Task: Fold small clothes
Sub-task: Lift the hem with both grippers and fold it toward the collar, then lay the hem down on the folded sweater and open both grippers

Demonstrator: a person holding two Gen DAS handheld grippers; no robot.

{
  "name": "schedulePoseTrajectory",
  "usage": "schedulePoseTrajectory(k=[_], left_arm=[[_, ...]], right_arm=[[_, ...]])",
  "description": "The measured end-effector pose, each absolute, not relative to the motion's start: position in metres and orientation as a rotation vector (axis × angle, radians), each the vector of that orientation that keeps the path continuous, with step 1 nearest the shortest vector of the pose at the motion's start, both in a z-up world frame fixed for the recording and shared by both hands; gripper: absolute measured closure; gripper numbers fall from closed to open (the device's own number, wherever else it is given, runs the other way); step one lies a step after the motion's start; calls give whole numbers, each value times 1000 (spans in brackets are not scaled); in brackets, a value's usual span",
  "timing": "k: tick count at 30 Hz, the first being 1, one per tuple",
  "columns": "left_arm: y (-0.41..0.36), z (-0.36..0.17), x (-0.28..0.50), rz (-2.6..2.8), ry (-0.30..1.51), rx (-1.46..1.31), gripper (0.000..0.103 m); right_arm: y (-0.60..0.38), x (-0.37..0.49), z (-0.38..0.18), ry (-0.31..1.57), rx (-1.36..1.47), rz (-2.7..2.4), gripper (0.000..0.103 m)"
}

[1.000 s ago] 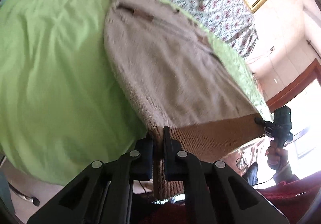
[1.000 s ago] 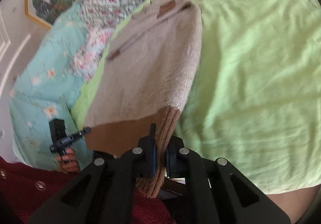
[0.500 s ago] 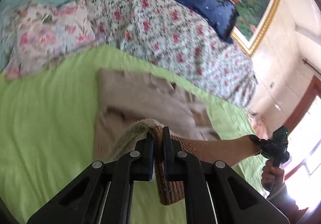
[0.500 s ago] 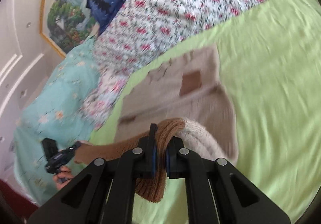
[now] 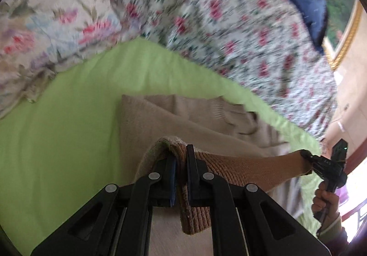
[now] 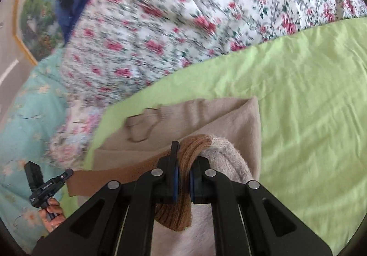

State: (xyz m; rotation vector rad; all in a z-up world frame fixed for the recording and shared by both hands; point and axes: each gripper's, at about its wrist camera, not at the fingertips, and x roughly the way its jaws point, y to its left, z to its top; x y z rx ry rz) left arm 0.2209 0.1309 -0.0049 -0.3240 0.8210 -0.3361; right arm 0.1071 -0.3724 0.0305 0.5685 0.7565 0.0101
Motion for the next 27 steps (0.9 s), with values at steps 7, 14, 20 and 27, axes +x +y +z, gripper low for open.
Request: schedulePoseTrajectory(k=[7,14,20,27], left_arm=[[120,-47,256,-311,922,-315,91],[106,-35,171,-429,877,-284,55],[33,-56,156,-555,959,-128,56],[41,-42,238,-366,903,-47,60]], right_arm=[[-384,141,-14,849,608,-42,91],[-368,75,23,708,569,-28,57],[-279,87,1,886,296,242,58],[-328,153,-5,890,263,-28,58]])
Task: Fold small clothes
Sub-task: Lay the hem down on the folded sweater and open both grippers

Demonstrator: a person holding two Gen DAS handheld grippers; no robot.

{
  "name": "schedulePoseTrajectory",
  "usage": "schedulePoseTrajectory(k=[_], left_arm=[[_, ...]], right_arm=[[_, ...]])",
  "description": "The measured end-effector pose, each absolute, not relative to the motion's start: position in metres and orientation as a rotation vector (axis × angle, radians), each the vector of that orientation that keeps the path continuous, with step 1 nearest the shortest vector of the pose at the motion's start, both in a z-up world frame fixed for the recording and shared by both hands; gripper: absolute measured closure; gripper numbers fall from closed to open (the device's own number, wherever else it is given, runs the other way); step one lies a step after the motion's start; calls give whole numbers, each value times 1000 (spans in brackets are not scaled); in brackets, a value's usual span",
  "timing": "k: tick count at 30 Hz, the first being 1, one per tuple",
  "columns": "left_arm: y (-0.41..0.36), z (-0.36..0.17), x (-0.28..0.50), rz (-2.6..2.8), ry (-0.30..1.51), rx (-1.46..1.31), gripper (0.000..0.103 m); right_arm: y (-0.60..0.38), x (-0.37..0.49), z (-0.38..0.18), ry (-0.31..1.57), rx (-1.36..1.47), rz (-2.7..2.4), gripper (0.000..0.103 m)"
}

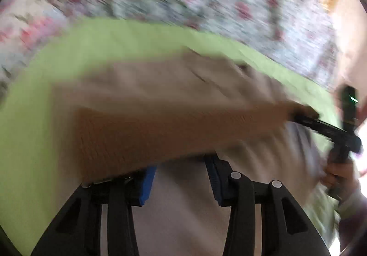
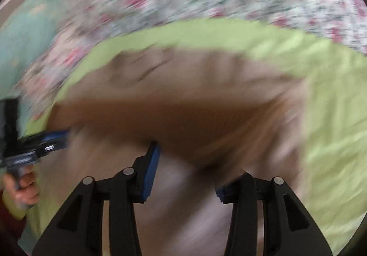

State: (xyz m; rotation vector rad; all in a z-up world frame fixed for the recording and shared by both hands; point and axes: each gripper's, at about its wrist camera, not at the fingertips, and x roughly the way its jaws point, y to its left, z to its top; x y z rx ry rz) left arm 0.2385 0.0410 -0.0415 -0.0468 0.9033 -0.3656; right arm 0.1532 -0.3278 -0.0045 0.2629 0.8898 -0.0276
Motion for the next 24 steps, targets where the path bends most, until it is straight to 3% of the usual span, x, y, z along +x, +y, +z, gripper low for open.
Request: schedulePoseTrajectory(k=[6,24], left_arm=[[99,-31,276,-213,877,-214,60],[102,-63,36,-382,923,-382,54]], right_arm=[[-368,153,13,808,387,-164,58],[-290,-7,-16,832,463,-4,58]])
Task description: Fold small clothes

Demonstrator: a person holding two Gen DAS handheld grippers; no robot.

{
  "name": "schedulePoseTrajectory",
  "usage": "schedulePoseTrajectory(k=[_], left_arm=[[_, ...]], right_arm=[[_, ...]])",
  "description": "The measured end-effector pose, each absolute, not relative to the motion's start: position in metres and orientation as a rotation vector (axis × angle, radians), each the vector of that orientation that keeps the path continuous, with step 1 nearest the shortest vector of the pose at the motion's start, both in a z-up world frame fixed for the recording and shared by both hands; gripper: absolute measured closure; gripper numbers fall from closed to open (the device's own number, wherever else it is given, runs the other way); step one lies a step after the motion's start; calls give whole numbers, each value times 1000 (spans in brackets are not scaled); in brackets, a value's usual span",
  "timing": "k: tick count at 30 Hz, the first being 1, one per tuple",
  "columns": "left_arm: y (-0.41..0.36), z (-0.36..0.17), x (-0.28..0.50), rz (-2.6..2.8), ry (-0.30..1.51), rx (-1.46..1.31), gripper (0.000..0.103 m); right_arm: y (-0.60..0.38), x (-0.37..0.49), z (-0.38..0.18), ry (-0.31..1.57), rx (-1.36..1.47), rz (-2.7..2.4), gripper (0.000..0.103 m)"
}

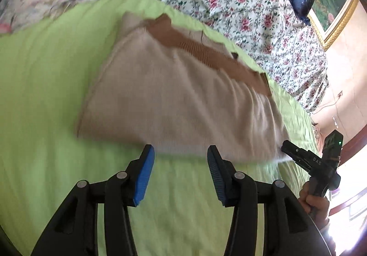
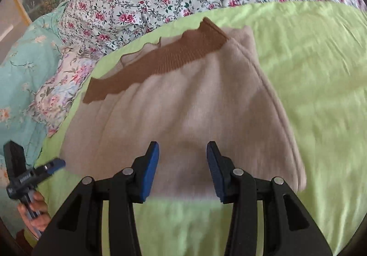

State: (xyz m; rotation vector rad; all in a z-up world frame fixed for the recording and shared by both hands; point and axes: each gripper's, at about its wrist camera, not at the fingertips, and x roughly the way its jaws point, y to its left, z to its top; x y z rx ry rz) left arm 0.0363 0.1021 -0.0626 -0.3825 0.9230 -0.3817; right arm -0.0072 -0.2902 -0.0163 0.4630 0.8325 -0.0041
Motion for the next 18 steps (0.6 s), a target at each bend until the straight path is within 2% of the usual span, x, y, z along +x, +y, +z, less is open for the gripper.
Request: schedulePoseTrajectory(k=[8,18], left_arm=[[106,-81,39,-331,947,-491,43],[131,-89,89,-195,899,-633,43]], right_arm=[[-279,-34,-14,830,498,15,58],[-277,-25,-11,832,490,33,58]])
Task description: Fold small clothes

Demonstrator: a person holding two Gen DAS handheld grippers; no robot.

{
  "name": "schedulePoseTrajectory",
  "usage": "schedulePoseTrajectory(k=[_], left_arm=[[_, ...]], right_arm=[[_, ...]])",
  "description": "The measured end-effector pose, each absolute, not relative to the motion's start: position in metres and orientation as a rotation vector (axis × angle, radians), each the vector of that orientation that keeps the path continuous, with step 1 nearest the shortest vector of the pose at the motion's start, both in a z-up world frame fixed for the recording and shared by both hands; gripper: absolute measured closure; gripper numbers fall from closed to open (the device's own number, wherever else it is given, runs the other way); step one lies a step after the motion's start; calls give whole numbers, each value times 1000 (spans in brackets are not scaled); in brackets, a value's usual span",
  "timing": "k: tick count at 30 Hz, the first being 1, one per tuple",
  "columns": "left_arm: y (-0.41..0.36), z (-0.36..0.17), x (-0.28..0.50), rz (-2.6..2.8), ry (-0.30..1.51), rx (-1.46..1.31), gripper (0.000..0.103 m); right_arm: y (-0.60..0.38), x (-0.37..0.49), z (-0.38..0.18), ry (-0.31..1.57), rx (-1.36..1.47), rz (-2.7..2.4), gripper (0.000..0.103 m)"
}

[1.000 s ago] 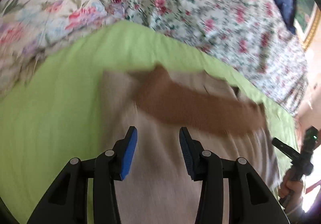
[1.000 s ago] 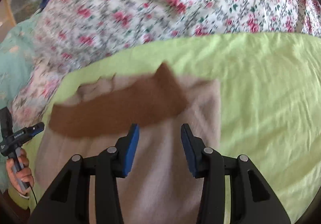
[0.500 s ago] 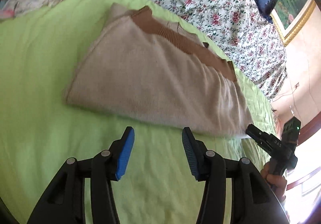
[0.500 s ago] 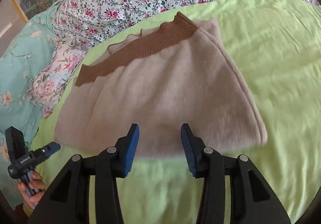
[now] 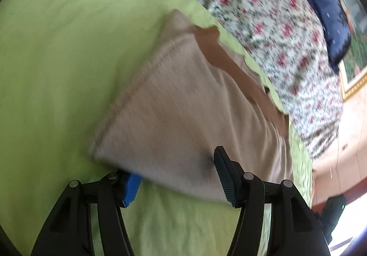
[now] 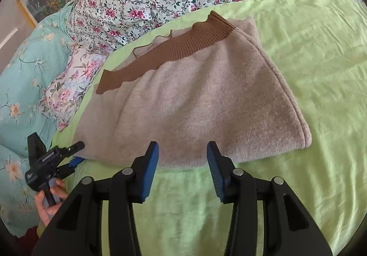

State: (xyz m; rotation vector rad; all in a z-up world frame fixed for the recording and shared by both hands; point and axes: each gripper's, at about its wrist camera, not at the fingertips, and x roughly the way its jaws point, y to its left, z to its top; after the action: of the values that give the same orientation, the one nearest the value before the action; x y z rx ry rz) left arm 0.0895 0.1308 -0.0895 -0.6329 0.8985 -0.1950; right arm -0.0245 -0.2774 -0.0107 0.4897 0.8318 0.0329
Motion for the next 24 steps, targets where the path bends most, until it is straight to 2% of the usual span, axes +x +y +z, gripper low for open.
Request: schedulePoseTrajectory(k=[4,5,7,8,9,13,18,24], left_arm=[[132,-86,108,-153,879,-621,46],[131,-86,111,-146,876,-613,51],[129,-84,116,-137,870,-589,66],[128,-82,119,-146,867,-581,82],[127,-80,120,-157,864,-572,89],[103,-48,115,-195,787,-442,91],[29,-3,104,-347,694,-248,92],[-58,-17,105,-472,742,-91,93]], right_arm=[[-281,-14,-8,827,490,36,58],[-283,-11,-7,826,489,34,58],[-286,-4,-5,823,487,35,58],[-289,-1,-4,819,487,37,58],[-291,2,-3,817,487,38,58],[-304,18,-1,823,512,55,58],[-323,38,4,826,588,125,58],[-324,69,15,843,644,242,57]])
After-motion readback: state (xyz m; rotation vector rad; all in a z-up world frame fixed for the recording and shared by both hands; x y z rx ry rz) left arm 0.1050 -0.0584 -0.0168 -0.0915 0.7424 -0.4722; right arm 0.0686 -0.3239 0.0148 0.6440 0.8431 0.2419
